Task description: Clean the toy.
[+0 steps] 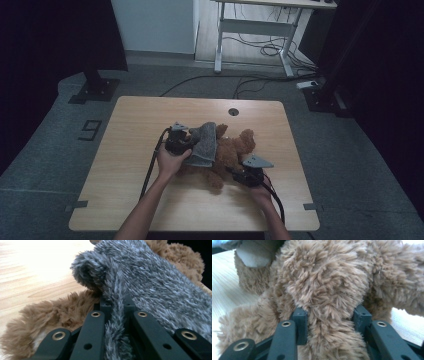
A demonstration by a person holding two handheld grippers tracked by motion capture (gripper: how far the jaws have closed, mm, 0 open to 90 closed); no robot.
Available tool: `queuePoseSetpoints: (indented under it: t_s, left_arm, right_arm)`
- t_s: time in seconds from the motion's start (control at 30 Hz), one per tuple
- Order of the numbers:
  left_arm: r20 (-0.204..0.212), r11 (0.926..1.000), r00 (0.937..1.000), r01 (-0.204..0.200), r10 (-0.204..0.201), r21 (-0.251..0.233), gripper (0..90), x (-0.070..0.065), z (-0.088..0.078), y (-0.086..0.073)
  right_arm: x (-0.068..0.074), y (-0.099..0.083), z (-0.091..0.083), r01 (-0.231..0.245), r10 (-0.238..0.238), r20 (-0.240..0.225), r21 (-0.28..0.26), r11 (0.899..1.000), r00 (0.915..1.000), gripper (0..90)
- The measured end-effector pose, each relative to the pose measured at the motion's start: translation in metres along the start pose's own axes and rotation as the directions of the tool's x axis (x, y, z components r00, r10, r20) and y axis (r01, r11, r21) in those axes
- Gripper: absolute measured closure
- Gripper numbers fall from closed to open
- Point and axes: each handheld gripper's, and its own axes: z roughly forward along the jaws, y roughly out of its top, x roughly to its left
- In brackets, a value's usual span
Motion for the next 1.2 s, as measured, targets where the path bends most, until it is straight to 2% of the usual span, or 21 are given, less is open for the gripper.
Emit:
queuePoseSetpoints:
  t_s: [0.1, 0.23, 0.37, 0.47, 0.63, 0.83, 0.93, 0.97, 1.07, 1.1, 1.13, 1.2]
  left_arm:
    - [0.004, 0.9998, 0.9999, -0.013, 0.013, -0.013, 84.1, -0.003, -0.004, -0.008]
    - [-0.002, 0.9983, 0.9989, -0.047, 0.047, -0.036, 84.2, -0.01, -0.009, -0.018]
    - [-0.002, 0.9943, 0.9973, -0.073, 0.073, -0.078, 84.2, -0.017, -0.015, -0.031]
    - [0.008, 0.9925, 0.9974, -0.071, 0.072, -0.1, 84.3, -0.019, -0.018, -0.037]
    - [0.018, 0.9885, 0.9969, -0.073, 0.076, -0.132, 84.4, -0.024, -0.022, -0.047]
    - [0.02, 0.9836, 0.9973, -0.066, 0.071, -0.167, 84.4, -0.028, -0.027, -0.057]
    - [0.019, 0.9825, 0.9972, -0.068, 0.072, -0.174, 84.4, -0.029, -0.028, -0.059]
    - [0.021, 0.9824, 0.9974, -0.064, 0.069, -0.175, 84.5, -0.029, -0.028, -0.06]
    - [0.025, 0.9817, 0.9972, -0.065, 0.071, -0.179, 84.5, -0.03, -0.029, -0.062]
    - [0.027, 0.9816, 0.9972, -0.064, 0.07, -0.18, 84.5, -0.03, -0.029, -0.062]
    - [0.027, 0.9813, 0.997, -0.066, 0.072, -0.181, 84.5, -0.03, -0.03, -0.063]
    - [0.034, 0.9807, 0.9969, -0.063, 0.071, -0.185, 84.5, -0.031, -0.031, -0.065]
  right_arm:
    - [0.004, 0.0, -0.003, 0.0, -0.001, 0.003, 0.02, 1.0, 1.0, 52.9]
    - [0.006, 0.001, -0.008, -0.013, 0.013, -0.003, 0.048, 0.999, 0.9999, 43.6]
    - [0.004, 0.002, -0.018, -0.063, 0.066, -0.045, 0.06, 0.996, 0.9968, 36.8]
    - [0.001, 0.003, -0.028, -0.093, 0.094, -0.059, 0.019, 0.995, 0.9938, 33.5]
    - [-0.01, 0.014, -0.041, -0.166, 0.165, -0.02, -0.064, 0.984, 0.986, 24.8]
    - [-0.025, 0.034, -0.035, -0.23, 0.235, 0.035, -0.095, 0.968, 0.9715, 19.2]
    - [-0.033, 0.042, -0.028, -0.262, 0.267, 0.055, -0.093, 0.961, 0.962, 18.3]
    - [-0.037, 0.045, -0.026, -0.283, 0.289, 0.057, -0.098, 0.954, 0.9555, 18.2]
    - [-0.045, 0.047, -0.022, -0.324, 0.33, 0.045, -0.099, 0.941, 0.943, 18.9]
    - [-0.046, 0.047, -0.022, -0.333, 0.338, 0.042, -0.096, 0.938, 0.9402, 21.6]
    - [-0.046, 0.047, -0.022, -0.336, 0.34, 0.036, -0.093, 0.937, 0.9397, 27.0]
    - [-0.042, 0.045, -0.025, -0.303, 0.308, 0.035, -0.1, 0.948, 0.9507, 39.7]
